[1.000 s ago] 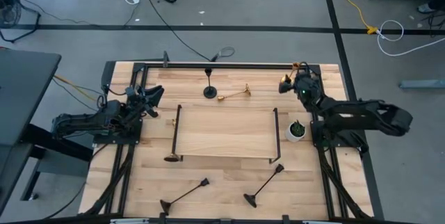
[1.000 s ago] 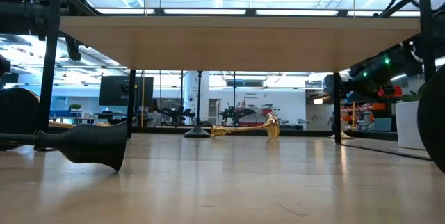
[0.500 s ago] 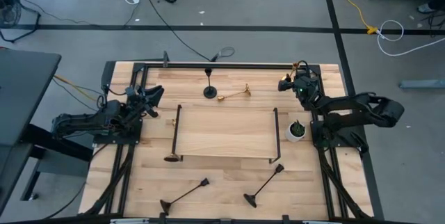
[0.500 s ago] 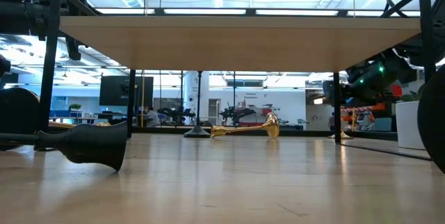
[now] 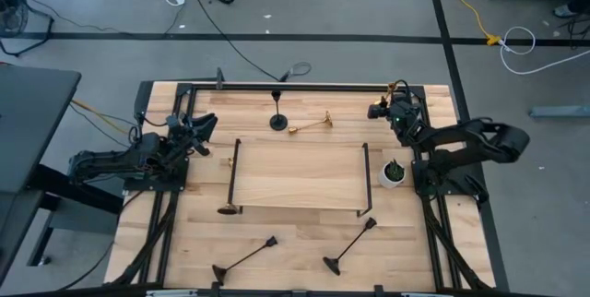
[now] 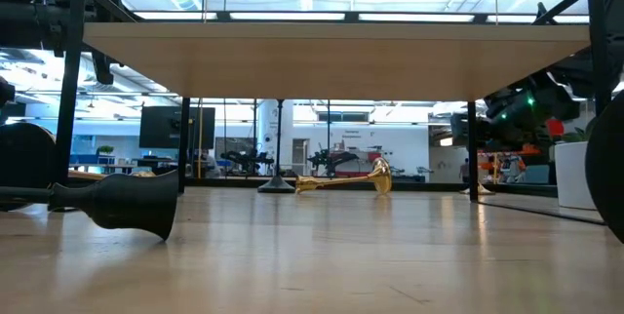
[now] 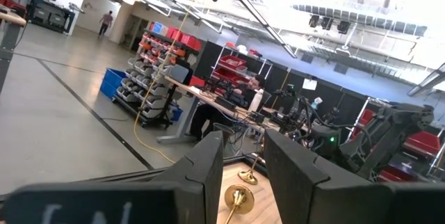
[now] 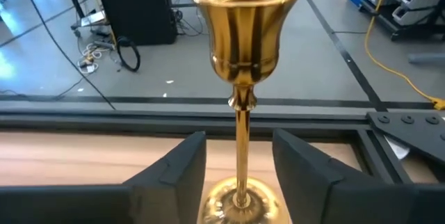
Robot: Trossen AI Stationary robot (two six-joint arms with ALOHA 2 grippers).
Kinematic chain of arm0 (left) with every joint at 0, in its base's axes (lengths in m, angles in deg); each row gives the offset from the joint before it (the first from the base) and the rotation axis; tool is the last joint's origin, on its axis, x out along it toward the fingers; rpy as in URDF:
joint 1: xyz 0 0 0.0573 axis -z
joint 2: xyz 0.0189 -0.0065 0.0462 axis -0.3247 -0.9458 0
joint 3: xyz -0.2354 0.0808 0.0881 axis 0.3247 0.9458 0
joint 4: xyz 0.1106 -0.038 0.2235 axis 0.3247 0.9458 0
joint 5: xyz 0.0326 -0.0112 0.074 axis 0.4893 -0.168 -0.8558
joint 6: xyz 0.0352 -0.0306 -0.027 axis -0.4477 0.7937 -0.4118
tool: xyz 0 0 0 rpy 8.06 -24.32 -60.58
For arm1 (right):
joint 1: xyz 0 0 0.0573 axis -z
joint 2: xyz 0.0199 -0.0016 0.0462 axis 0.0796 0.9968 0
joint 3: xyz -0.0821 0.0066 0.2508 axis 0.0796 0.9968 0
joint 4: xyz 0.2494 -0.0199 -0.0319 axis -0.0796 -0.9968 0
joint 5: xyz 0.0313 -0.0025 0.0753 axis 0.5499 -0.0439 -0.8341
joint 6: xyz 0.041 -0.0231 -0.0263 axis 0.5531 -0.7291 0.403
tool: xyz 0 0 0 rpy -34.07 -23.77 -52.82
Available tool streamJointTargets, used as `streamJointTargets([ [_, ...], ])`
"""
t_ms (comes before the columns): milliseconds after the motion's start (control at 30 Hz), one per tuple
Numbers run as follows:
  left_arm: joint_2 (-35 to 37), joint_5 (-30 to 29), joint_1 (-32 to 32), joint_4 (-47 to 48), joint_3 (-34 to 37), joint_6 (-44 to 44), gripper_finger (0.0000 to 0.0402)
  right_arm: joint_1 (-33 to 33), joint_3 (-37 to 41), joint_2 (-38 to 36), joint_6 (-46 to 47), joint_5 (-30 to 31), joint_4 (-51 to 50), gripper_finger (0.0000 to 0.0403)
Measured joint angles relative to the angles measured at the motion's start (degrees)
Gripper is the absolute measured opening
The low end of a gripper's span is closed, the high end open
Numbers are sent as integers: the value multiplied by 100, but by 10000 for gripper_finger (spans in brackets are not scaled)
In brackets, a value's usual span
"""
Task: Pick & Place candle stick holders
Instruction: Put the top right golden candle holder on the shelf
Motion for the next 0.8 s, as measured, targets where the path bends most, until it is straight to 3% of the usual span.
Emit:
streamJointTargets([
  [367,-1,0,0,2,0,0,108,-47,-2,114,148,38,206,99],
  [633,0,0,0,18,0,0,108,-76,-6,114,182,-38,198,11],
  [800,-1,0,1,44,0,-68,108,-95,-4,114,186,-113,160,5],
])
